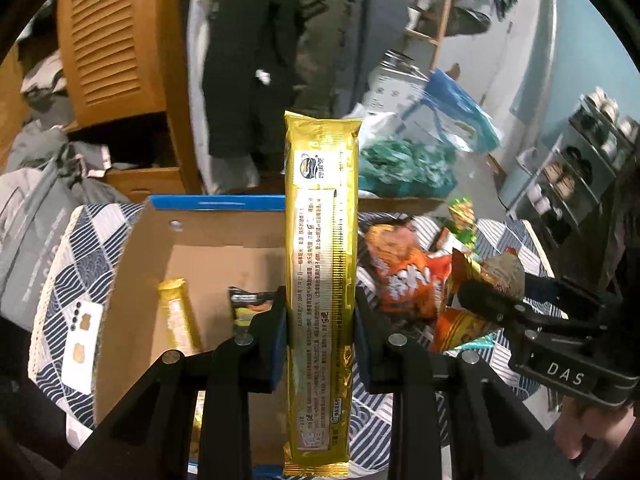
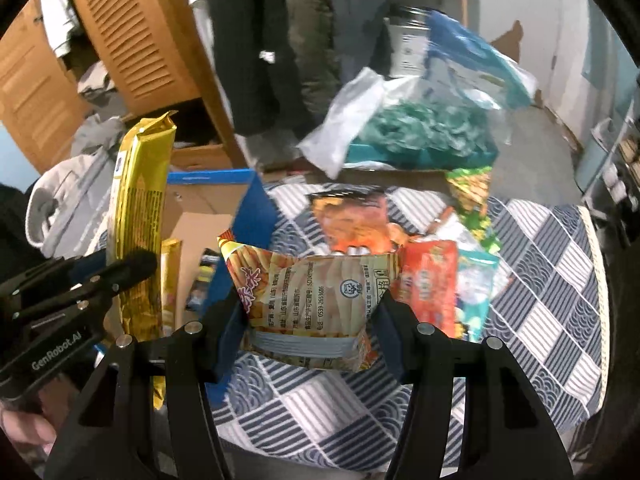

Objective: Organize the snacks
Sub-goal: 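Lower both snacks into the box and open both tools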

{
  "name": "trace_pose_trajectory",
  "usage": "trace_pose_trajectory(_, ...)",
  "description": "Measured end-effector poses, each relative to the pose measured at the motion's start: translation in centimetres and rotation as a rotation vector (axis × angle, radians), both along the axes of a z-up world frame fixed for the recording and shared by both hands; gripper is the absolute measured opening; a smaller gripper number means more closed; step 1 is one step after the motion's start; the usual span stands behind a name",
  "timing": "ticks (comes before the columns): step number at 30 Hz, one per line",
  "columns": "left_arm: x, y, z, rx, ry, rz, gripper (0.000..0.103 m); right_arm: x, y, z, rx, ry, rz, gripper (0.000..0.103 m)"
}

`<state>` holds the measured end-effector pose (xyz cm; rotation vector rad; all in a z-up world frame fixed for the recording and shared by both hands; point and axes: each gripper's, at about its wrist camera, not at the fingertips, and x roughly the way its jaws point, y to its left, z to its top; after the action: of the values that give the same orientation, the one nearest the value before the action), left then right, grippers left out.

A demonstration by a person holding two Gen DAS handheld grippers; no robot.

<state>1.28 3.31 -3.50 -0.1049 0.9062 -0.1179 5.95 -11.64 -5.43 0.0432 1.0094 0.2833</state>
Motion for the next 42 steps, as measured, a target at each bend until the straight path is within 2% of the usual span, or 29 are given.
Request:
trace_pose_trajectory(5, -0.1, 3.3, -0.1, -0.019, 0.005, 0.06, 0.029, 0.5, 3.2, 0.0, 0.006, 0.004, 0.051, 0.058)
trace_pose_trajectory(15, 0.0, 8.3, -1.7, 0.001, 0.01, 0.166, 0.029, 1.6, 10.1, -1.1, 0.018, 0.044, 0.156, 0.058)
trace_pose_trajectory(24, 1.1, 11.9, -5.7, -0.013, 0.117, 0.248, 0.029, 3.1, 14.8, -4.2, -0.003, 0.118, 0.211, 0.058)
trace_pose_trajectory(34, 1.4, 13.0, -6.7, -0.027, 0.146, 0.271, 0.029, 3.6, 17.0, -6.0, -0.015, 0.16, 0.248, 0.059)
trace_pose_trajectory(35, 1.4, 13.2, -6.6, -0.036, 0.14, 0.274, 0.03, 3.7, 17.1, -6.1, -0.011, 0.165, 0.249, 0.06)
trace_pose_trajectory(37, 1.5, 13.3, -6.5, -0.031, 0.136, 0.281, 0.04, 3.8, 17.0, -6.3, 0.0, 0.181, 0.251, 0.06)
trace_pose_trajectory(39, 1.3, 13.5, -6.3, -0.031, 0.126, 0.289, 0.045, 4.0, 16.7, -6.4, 0.003, 0.188, 0.241, 0.062)
trace_pose_trajectory(42, 1.2, 13.6, -6.2, -0.036, 0.128, 0.291, 0.045, 4.0, 16.3, -6.2, 0.001, 0.181, 0.226, 0.064)
